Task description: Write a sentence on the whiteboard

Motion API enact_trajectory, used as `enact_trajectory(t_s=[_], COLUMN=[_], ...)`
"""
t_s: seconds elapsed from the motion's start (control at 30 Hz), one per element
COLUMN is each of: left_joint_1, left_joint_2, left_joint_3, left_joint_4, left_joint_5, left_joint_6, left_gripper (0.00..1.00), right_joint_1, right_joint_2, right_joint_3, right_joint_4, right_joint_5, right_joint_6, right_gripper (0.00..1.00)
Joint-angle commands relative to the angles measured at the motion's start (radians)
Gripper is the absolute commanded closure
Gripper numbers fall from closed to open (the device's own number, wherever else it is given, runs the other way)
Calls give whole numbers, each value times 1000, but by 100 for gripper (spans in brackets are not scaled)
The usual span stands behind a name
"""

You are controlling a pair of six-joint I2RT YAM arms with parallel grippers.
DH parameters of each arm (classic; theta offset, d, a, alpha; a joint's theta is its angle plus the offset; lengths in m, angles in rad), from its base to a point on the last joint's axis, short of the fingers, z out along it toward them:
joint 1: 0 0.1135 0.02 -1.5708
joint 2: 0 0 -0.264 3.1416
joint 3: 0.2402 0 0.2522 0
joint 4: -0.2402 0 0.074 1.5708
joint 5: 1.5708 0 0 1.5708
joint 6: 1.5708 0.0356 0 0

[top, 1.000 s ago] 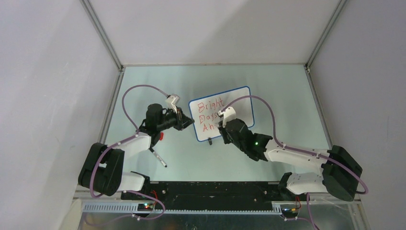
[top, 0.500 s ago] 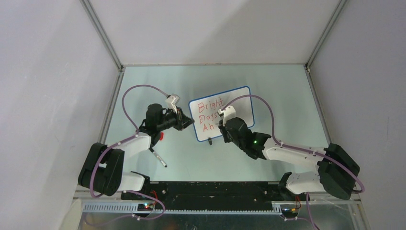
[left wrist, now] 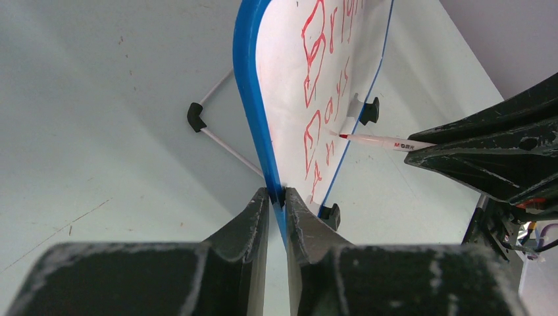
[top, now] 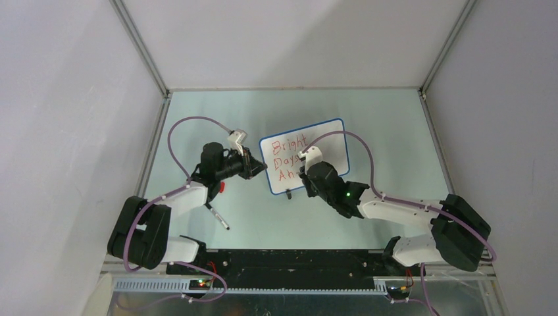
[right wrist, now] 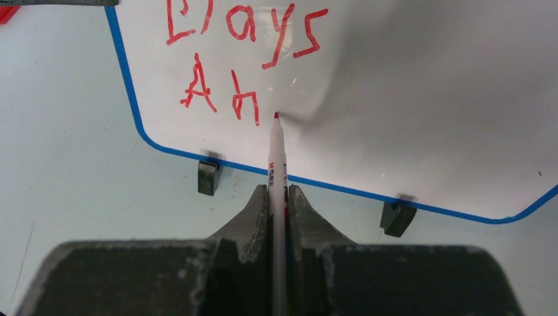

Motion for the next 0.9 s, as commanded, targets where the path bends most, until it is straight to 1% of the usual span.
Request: enact_trajectory(t_s=[0.0, 0.4, 0.47, 0.87], left_joint_1=[-9, -9, -9, -11], left_joint_2=[-29, -33, -33, -29], left_joint_3=[42, 42, 42, 42], left_joint_4=[20, 17, 16, 18], left_joint_5=[3, 1, 1, 1], left_joint_6=[23, 24, 25, 25], left_gripper=[82, 82, 82, 82], right_joint_1=[-10, -38, -42, -53], right_joint_2=[19, 14, 10, 8], right_joint_3=[34, 39, 39, 63], right_joint_4=[15, -1, -27, -28], right_joint_5=[11, 27, 27, 15], right_joint_6=[9, 26, 28, 25], right_gripper=[100, 100, 100, 100])
